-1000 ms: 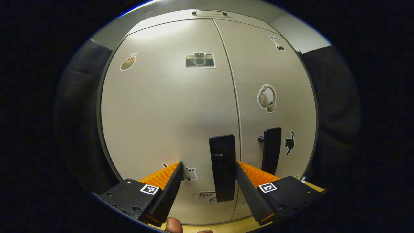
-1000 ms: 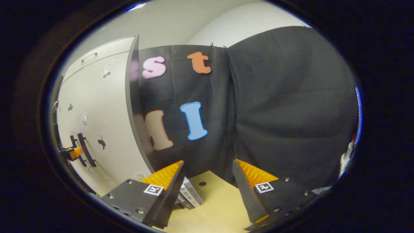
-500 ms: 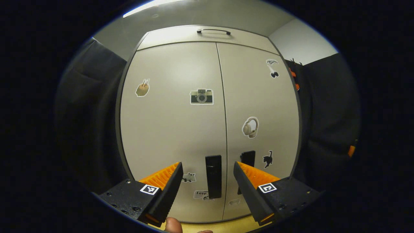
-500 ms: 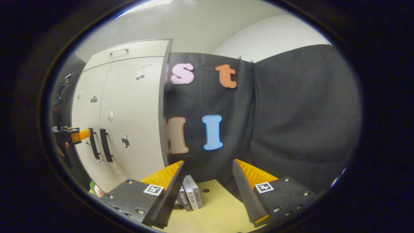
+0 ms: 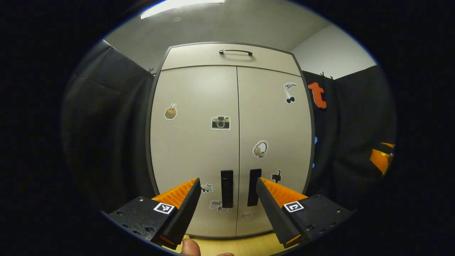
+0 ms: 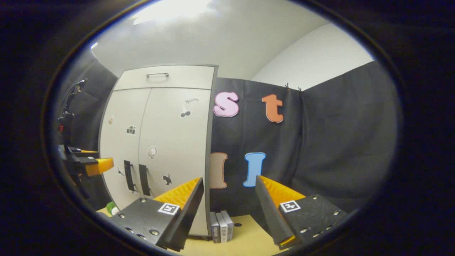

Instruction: Grab one shoe with the right hand and put it into the shoe cabinet, grab the other shoe with the left hand and put it into the shoe cabinet; then close the right door with the right hand and the left door with the left hand.

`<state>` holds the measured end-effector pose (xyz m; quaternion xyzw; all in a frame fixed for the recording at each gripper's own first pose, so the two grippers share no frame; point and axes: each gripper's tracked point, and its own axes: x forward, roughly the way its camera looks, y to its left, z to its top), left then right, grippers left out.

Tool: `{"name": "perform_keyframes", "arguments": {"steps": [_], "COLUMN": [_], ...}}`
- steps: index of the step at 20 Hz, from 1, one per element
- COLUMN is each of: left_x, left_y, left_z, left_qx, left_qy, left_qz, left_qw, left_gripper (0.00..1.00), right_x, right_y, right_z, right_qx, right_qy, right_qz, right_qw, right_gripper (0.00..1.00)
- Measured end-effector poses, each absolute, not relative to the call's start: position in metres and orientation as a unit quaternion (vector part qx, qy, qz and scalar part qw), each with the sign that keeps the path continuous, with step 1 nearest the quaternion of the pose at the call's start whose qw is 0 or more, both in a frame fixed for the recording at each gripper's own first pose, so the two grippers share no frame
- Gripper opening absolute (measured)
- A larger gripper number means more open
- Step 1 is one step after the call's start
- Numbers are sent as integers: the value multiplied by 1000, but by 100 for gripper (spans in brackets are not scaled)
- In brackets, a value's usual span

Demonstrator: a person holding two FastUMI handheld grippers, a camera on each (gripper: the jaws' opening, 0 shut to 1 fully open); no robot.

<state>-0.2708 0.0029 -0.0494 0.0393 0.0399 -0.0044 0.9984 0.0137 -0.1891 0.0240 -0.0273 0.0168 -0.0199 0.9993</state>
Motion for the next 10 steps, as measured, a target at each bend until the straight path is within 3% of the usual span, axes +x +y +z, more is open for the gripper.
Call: {"name": "perform_keyframes", "arguments": {"steps": [8,10], "left_x": [-302,-304], "left_y": [-22,-24], "left_z": [-61,-61], "left_qx": [46,44], "left_qy": [45,44], "left_qz": [1,4], "left_qw": [998,998], "left_gripper": [96,95], "right_x": [24,26], "right_y": [-175,-178], "right_z": [23,21], "right_qx": [-39,-32], "right_qy": [10,10], "right_qz": [20,24], "right_qw": [999,999], "right_gripper": [87,83]}}
